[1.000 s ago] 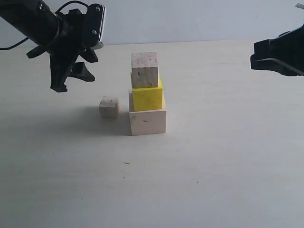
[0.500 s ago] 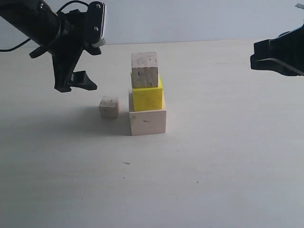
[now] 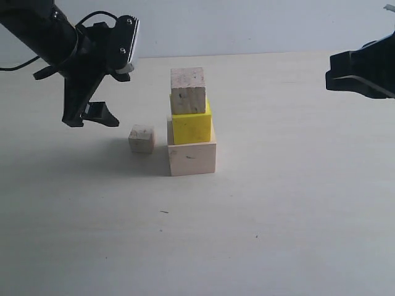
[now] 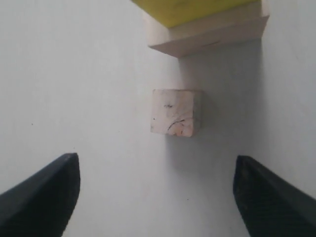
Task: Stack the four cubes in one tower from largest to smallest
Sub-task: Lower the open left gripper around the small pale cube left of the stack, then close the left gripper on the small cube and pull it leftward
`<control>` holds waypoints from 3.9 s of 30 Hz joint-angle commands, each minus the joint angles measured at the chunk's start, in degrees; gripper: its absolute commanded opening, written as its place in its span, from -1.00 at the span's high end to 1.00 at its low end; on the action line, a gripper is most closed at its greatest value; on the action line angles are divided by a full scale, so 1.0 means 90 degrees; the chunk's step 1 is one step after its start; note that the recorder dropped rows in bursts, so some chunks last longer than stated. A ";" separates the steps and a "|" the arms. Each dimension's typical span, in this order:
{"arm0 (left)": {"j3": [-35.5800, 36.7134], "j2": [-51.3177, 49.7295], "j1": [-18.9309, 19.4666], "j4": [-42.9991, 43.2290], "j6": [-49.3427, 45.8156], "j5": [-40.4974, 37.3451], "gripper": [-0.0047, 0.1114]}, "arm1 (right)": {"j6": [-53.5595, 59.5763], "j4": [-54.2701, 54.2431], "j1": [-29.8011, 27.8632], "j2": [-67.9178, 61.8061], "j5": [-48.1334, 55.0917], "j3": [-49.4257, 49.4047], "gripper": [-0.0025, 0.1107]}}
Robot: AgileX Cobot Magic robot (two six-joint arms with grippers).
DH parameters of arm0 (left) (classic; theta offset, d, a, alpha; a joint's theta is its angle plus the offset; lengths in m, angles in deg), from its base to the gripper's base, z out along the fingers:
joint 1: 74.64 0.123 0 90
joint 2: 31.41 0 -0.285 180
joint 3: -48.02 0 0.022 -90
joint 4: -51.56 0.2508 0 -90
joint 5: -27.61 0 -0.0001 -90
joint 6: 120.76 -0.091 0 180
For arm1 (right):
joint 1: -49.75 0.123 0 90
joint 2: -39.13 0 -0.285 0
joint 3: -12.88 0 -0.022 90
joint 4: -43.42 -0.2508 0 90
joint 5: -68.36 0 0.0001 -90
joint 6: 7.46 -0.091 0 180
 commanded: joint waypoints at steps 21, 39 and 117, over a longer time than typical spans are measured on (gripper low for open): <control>-0.1064 -0.1578 0.0150 -0.0580 -0.0704 -0.0688 -0.48 | 0.0292 -0.0002 -0.0020 0.0025 -0.0023 -0.0026 0.96; -0.1064 -0.1984 0.0150 -0.0694 -0.0850 -0.0429 -0.48 | 0.0307 -0.0002 -0.0020 0.0025 -0.0023 -0.0026 0.96; -0.0638 -0.1321 0.1681 -0.0289 0.3161 -0.1205 0.92 | 0.0306 -0.0002 -0.0020 0.0025 0.0017 -0.0026 0.96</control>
